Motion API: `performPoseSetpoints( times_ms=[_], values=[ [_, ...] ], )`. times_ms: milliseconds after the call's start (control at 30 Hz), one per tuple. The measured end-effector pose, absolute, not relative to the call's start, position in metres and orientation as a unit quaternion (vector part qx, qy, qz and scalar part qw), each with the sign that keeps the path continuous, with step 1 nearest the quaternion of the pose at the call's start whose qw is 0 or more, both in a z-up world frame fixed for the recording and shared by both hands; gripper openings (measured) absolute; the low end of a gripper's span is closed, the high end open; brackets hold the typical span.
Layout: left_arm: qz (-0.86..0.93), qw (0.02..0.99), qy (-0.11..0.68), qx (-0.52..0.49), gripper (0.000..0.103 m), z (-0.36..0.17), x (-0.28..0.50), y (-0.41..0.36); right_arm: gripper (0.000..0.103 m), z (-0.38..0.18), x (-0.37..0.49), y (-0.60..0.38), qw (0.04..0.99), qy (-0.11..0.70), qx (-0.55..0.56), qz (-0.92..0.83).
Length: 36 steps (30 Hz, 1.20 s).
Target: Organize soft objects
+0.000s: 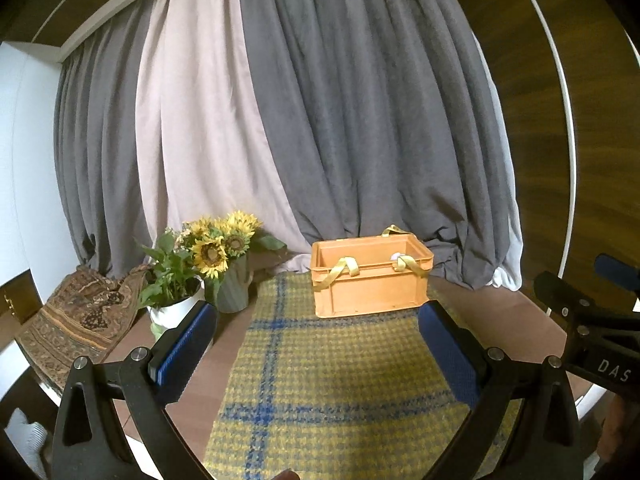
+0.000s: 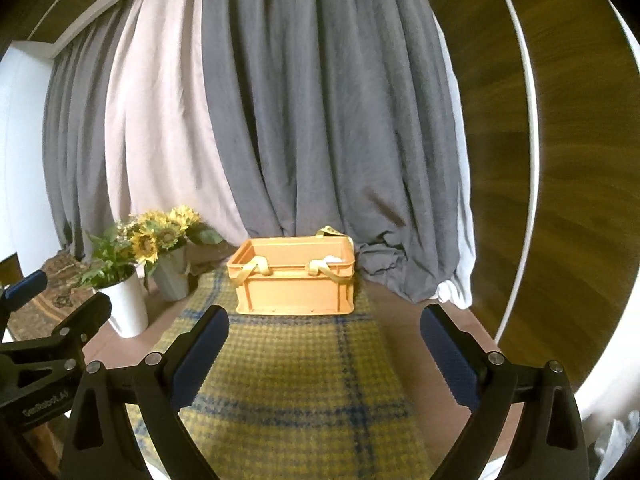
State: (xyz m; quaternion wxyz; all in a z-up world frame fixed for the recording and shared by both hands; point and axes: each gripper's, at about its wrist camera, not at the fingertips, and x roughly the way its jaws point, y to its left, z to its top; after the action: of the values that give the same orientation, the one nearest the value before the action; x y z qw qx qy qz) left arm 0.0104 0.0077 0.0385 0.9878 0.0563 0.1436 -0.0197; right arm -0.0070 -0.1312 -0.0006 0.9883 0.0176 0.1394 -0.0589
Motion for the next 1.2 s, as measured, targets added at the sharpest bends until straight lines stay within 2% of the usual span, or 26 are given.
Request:
performPoseSetpoints(
  times_ms=[367,1200],
  values=[
    [-0.027,0.988,0.138,0.059,0.103,0.045,-0.019,0.007,0.099,0.004,-0.044,-0.132,0.990,0.128,0.014,-0.061],
    [-0.021,0.989,0.137,0.049,0.103,0.045,-0.039,0.006,0.099,0.005,-0.065,-0.132,0.990,0.126,0.017,-0.055]
  ],
)
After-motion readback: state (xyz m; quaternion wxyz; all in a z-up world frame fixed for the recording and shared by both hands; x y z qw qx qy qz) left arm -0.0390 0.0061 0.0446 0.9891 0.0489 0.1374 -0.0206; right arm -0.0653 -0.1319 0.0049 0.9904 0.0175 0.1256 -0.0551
